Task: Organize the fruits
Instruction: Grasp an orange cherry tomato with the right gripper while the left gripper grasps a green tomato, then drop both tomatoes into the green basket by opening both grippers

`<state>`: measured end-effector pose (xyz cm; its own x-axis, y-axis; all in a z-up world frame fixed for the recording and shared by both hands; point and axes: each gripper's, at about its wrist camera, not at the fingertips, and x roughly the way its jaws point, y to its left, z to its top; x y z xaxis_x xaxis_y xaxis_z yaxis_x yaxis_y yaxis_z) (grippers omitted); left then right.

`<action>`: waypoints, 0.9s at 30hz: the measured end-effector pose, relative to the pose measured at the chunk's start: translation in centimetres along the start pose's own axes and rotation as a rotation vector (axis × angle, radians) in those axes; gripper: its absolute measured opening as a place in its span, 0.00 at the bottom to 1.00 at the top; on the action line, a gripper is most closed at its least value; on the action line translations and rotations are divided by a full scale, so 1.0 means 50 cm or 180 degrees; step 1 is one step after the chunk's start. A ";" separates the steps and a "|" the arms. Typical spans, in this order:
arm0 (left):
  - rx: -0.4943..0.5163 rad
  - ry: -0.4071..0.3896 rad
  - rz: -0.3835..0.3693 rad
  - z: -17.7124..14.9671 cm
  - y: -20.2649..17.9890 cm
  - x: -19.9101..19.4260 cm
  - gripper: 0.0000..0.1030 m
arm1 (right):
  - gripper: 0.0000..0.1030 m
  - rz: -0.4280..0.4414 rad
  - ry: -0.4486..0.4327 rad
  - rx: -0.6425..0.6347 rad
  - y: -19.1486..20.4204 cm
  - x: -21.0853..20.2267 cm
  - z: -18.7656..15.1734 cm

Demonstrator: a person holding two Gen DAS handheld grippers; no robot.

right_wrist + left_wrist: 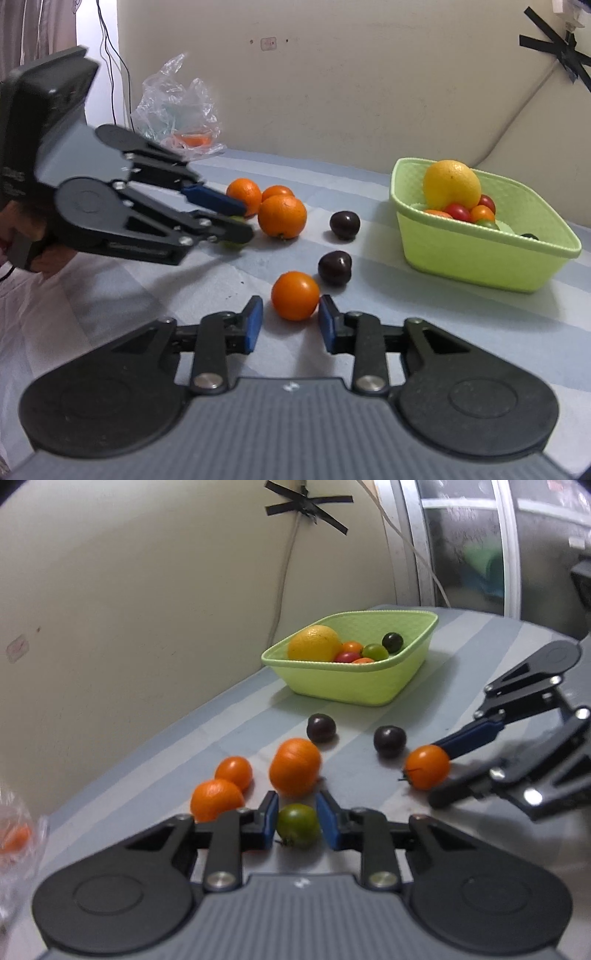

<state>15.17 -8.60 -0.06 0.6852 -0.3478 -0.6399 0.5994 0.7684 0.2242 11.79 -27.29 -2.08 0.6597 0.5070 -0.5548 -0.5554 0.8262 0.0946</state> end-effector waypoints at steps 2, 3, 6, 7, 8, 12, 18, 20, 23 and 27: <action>-0.0084 -0.0007 0.0006 -0.008 0.004 -0.019 0.21 | 0.28 0.0009 -0.0041 0.0040 0.000 -0.007 0.000; -0.0149 -0.0020 -0.0002 -0.010 0.007 -0.028 0.20 | 0.28 0.0006 -0.0074 0.0062 -0.001 -0.011 0.000; -0.0397 -0.0067 -0.0128 -0.022 0.011 -0.052 0.25 | 0.28 0.0032 -0.0118 0.0094 -0.003 -0.020 -0.002; -0.0403 -0.0054 -0.0095 -0.025 0.007 -0.050 0.26 | 0.29 0.0038 -0.0105 0.0099 -0.004 -0.019 -0.004; -0.0374 -0.0045 -0.0008 -0.028 0.003 -0.047 0.31 | 0.29 0.0033 -0.0092 0.0107 -0.003 -0.017 -0.005; -0.0418 -0.0009 0.0119 -0.018 0.007 -0.034 0.40 | 0.31 0.0019 -0.0071 0.0126 -0.002 -0.014 -0.004; -0.0439 0.0121 0.0246 -0.026 0.021 -0.005 0.41 | 0.31 0.0014 -0.0088 0.0142 -0.003 -0.014 -0.006; -0.0531 0.0149 0.0213 -0.028 0.029 0.005 0.41 | 0.31 0.0023 -0.0061 0.0158 -0.003 -0.012 -0.006; -0.0546 0.0139 0.0253 -0.029 0.027 0.014 0.41 | 0.31 0.0023 -0.0023 0.0154 -0.003 -0.007 -0.004; -0.0627 0.0111 0.0234 -0.034 0.026 0.006 0.27 | 0.29 0.0032 -0.0013 0.0141 -0.007 -0.004 -0.003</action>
<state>15.45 -6.79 -1.19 0.7074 -0.2708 -0.6529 0.4535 0.8824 0.1253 11.77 -27.72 -2.12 0.6562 0.5163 -0.5503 -0.5391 0.8310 0.1369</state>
